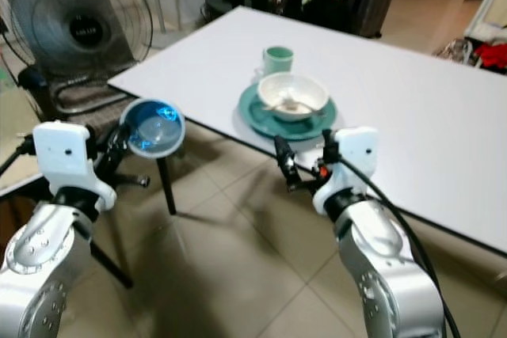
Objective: Setting the table
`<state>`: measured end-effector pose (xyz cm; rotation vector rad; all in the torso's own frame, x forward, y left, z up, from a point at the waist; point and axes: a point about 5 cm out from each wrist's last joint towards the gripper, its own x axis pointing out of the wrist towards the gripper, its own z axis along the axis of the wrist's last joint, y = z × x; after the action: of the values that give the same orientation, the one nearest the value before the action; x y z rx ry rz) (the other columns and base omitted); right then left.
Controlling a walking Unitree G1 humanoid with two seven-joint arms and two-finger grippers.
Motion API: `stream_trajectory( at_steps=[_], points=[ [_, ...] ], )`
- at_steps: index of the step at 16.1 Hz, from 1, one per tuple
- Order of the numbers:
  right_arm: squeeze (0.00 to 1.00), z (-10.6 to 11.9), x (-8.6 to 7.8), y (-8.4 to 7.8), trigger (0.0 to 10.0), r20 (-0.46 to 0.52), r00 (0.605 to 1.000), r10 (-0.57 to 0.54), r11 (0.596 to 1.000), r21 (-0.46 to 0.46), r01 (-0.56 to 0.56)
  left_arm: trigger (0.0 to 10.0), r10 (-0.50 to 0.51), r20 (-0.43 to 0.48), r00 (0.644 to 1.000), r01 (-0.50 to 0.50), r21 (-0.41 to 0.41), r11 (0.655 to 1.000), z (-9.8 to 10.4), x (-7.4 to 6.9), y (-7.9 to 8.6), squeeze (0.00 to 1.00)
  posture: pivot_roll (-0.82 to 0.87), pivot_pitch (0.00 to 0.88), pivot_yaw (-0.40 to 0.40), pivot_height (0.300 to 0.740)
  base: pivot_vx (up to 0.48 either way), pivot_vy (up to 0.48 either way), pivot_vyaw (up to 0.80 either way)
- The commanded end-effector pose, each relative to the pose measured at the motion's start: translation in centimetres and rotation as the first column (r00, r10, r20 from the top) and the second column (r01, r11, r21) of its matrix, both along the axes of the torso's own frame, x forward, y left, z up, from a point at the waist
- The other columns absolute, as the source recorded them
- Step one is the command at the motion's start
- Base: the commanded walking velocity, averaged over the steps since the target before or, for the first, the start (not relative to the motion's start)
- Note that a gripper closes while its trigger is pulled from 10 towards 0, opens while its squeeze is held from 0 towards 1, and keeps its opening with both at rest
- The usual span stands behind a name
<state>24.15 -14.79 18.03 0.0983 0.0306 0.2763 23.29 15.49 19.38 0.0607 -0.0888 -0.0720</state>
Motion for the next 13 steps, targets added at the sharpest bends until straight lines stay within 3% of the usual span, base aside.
stream_trajectory(
  at_steps=[1, 5, 7, 13],
  points=[
    [0.0, 0.29, -0.17, 0.27, 10.0, 0.007, 1.0, 0.016, 1.0, 0.006, -0.016, 10.0, 0.011, 0.004, 1.0, -0.011, 0.015, 1.0, 0.09, -0.13, 0.31, 0.0, -0.04, 0.027, -0.005, 0.74, 0.0, -0.398, 0.0],
    [0.0, 0.25, -0.17, 0.27, 10.0, -0.001, 1.0, 0.012, 1.0, 0.007, -0.012, 10.0, 0.013, -0.004, 1.0, -0.013, 0.012, 1.0, -0.02, -0.18, 0.33, 0.0, -0.04, 0.029, -0.009, 0.74, 0.0, -0.256, 0.0],
    [0.0, 0.21, -0.16, 0.09, 10.0, -0.006, 1.0, 0.0, 1.0, 0.009, 0.0, 10.0, 0.019, -0.008, 1.0, -0.019, -0.022, 1.0, -0.06, -0.23, 0.34, 0.0, -0.04, 0.029, -0.008, 0.74, 0.0, 0.0, -0.75],
    [0.0, 0.35, -0.25, -0.53, 10.0, 0.002, 0.999, -0.049, 0.999, -0.017, 0.049, 10.0, -0.009, 0.004, 1.0, 0.009, 0.006, 1.0, -0.23, -0.14, -0.06, 0.0, -0.05, 0.024, -0.006, 0.74, 0.0, 0.0, -0.8]
  ],
)
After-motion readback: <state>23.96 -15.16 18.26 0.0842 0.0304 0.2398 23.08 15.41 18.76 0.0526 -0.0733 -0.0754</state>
